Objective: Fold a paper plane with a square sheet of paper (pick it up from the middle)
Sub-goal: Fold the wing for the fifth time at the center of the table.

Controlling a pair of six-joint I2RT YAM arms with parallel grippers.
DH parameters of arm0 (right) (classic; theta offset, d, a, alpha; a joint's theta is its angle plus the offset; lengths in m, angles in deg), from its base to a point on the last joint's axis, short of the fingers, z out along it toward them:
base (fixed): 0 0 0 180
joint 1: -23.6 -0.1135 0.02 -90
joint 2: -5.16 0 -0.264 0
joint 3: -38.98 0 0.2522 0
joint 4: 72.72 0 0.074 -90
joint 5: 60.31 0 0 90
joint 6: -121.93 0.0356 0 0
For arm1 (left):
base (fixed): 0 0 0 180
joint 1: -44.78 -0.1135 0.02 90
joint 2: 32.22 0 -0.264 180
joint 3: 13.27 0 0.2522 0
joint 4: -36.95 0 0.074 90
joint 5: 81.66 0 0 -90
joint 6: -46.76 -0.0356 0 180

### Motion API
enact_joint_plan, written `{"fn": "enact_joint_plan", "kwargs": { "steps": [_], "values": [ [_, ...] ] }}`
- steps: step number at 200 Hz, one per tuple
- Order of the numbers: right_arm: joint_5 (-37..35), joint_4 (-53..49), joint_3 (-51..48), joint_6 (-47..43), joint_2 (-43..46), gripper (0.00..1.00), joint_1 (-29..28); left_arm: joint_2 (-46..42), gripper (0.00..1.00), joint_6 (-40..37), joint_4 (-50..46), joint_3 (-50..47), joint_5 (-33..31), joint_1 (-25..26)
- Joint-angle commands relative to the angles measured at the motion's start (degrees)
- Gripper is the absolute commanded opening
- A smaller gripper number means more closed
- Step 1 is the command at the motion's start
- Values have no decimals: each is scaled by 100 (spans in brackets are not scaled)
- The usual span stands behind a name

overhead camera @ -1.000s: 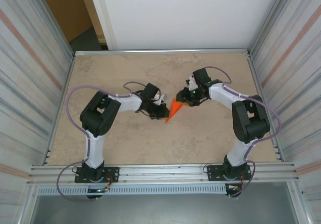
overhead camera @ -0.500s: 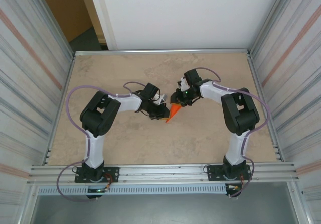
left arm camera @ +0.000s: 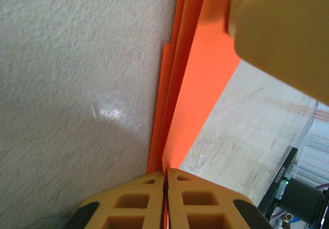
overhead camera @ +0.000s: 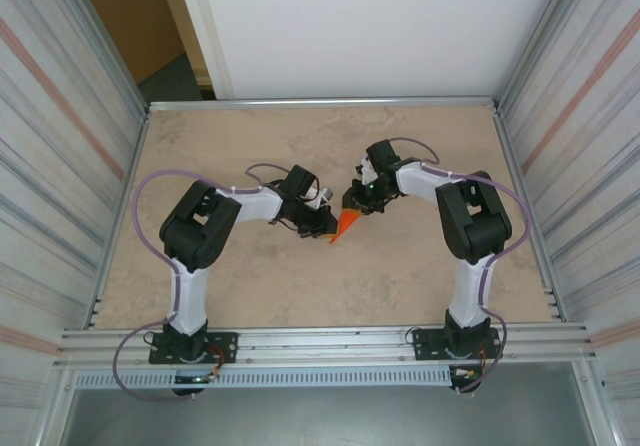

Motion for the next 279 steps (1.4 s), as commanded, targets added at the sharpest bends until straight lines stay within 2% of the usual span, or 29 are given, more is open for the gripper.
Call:
{"fn": "enact_joint_plan", "kwargs": {
  "steps": [1,198,239,279],
  "values": [
    [-172,-161,115,-59,-91,21,62,212,10,65,-189,-94,-142,-26],
    [-236,-298,171,-112,-468,21,125,212,9,107,-164,-168,-88,-43],
    [-482,-604,326,-130,-612,21,110,132,9,101,-220,-151,-97,-44],
    [-829,-1017,539,-156,-774,20,76,-328,13,73,-395,-93,-305,-88]
  ]
}}
